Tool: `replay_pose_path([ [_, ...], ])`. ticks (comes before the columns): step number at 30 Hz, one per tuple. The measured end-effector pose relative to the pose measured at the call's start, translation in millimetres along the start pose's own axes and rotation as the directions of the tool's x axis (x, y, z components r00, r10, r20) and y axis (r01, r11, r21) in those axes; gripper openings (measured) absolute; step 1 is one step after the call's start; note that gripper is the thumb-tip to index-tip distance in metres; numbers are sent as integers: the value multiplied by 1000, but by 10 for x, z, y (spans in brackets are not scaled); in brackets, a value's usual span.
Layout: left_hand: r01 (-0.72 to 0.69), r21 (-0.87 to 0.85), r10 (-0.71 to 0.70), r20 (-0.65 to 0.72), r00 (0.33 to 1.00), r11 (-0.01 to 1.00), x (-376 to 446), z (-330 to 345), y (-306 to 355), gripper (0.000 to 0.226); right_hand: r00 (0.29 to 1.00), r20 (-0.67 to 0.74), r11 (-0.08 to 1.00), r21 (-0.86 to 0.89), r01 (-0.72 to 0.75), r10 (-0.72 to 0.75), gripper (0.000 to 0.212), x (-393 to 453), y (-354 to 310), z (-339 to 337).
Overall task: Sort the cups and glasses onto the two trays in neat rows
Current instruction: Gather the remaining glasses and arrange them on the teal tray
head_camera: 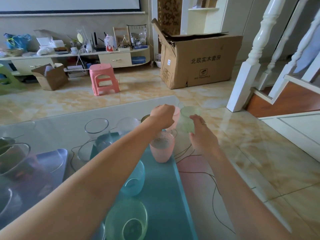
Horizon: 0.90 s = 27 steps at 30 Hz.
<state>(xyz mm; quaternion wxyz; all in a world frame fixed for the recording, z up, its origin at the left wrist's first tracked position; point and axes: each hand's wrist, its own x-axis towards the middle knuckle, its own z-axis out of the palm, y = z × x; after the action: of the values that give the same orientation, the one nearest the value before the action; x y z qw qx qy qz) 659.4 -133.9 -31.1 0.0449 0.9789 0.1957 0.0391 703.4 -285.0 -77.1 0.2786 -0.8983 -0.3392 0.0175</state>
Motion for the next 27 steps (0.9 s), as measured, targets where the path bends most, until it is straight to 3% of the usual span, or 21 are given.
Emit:
replay_pose_path([
  [3, 24, 24, -26, 56, 998, 999, 69, 116, -19, 26, 997, -73, 1000, 5, -20, 20, 50, 48, 59, 10],
  [7, 20, -32, -21, -33, 999, 999, 19, 13, -13, 34, 984, -165, 997, -22, -68, 64, 22, 20, 194, 70],
  [11, -23, -171, 5, -102, 995, 985, -97, -263, -59, 21, 989, -138, 989, -134, -67, 48, 15, -82, 286, 156],
  [18, -161, -255, 133, -122, 984, 954, -853, -681, -11, 13, 972, -234, 1000, -14, -8, 4, 10, -329, 60, -128],
  [24, -113, -323, 117, -7, 993, 940, -1626, -793, 80, 21, 938, -347, 985, 162, 52, 7, 11, -954, -278, -345],
  [27, -88, -266, 96, 16, 995, 960, -1900, -656, 125, 11, 931, -364, 975, 198, 99, -20, 14, -1425, -350, -389],
])
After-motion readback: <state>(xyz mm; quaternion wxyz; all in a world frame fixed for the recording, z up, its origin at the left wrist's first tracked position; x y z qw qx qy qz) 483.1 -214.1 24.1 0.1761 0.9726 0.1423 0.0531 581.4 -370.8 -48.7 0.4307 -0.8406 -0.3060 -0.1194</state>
